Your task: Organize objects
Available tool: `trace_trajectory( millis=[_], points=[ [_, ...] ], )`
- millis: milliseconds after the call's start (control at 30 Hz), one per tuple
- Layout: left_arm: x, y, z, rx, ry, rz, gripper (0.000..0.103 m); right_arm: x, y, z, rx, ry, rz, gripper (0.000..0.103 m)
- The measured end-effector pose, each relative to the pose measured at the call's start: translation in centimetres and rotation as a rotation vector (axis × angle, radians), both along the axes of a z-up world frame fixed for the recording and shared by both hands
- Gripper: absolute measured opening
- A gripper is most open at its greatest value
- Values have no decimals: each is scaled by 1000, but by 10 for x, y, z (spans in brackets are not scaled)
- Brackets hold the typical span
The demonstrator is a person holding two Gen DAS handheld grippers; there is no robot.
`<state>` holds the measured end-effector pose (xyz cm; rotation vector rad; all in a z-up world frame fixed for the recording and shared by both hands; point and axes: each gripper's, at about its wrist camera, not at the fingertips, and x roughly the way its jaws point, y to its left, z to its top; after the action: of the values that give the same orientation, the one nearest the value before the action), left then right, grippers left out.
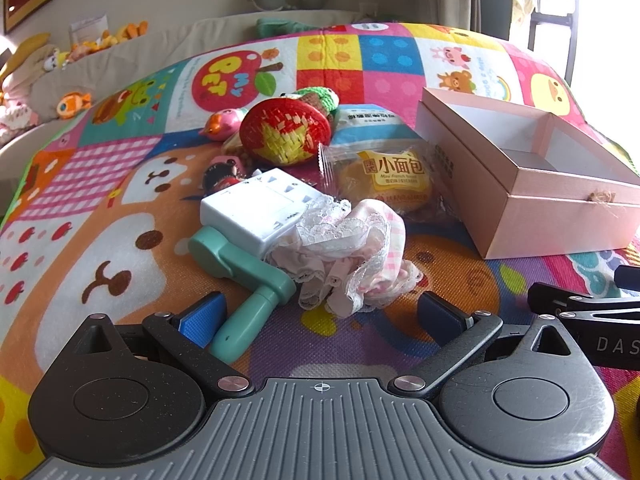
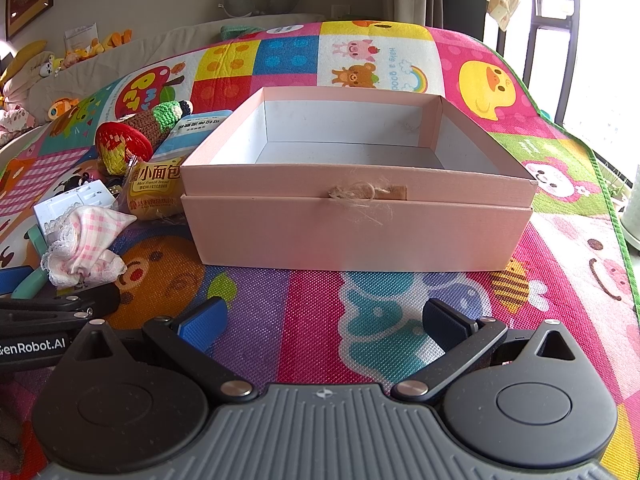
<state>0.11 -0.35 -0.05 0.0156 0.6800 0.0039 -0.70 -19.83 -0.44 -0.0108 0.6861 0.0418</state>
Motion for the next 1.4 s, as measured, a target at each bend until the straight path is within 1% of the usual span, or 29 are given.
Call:
trace_trajectory(
  millis=[133, 233, 300, 367, 433, 533, 600, 667, 767, 833, 900, 967, 1033, 1100, 1133, 1167, 1233, 1267, 1333, 1367, 1400],
  points=[
    [0, 0, 0, -1, 0, 0, 103, 0, 1, -1, 1, 0, 0, 103],
    [-1, 2, 1, -19, -2, -3, 103, -2, 2, 0, 5, 0, 0, 103],
    [-4, 9, 2, -58, -12, -13, 103, -2, 0, 0, 3, 6, 16, 103],
    [-8, 17, 6, -85, -25, -37, 102, -1, -4, 4, -1, 36, 68, 103],
    [-17, 25, 12, -77, -73, -59, 102, 0, -11, 6, 14, 73, 111, 103],
    [-22, 40, 30, -30, -170, -72, 102, -9, -14, 8, -6, 105, 152, 103],
    [-10, 53, 42, -28, -185, -53, 102, -14, -15, 8, -7, 101, 162, 103],
    [13, 61, 49, -2, -154, -65, 102, -16, -14, 8, -10, 96, 158, 103],
    [43, 56, 44, 58, -74, -148, 102, -16, -14, 8, -9, 103, 153, 103],
    [55, 49, 35, 64, -24, -202, 102, -16, -14, 8, -6, 105, 154, 103],
    [65, 43, 24, 64, 10, -218, 102, -16, -14, 9, -5, 108, 154, 103],
    [73, 40, 15, 89, 22, -199, 102, -15, -14, 9, -5, 108, 153, 103],
    [75, 41, 11, 98, 22, -188, 103, -16, -14, 9, -5, 108, 154, 103],
    [72, 45, 12, 100, 23, -192, 102, -16, -14, 9, -4, 107, 154, 103],
    [68, 46, 13, 108, 9, -197, 101, -16, -14, 9, -5, 107, 154, 103],
    [64, 48, 15, 117, -14, -203, 98, -16, -14, 9, -5, 107, 154, 103],
    [57, 50, 17, 132, -52, -215, 61, -16, -14, 9, -6, 106, 155, 103],
    [55, 51, 17, 147, -64, -216, 58, -16, -14, 9, -8, 105, 156, 103],
    [53, 53, 17, 147, -78, -224, 56, -16, -13, 9, -11, 103, 164, 103],
    [51, 56, 18, 124, -82, -227, 55, -16, -12, 10, -13, 103, 172, 103],
    [49, 61, 23, 86, -91, -223, 48, -17, -12, 10, -15, 103, 176, 103]
  ],
)
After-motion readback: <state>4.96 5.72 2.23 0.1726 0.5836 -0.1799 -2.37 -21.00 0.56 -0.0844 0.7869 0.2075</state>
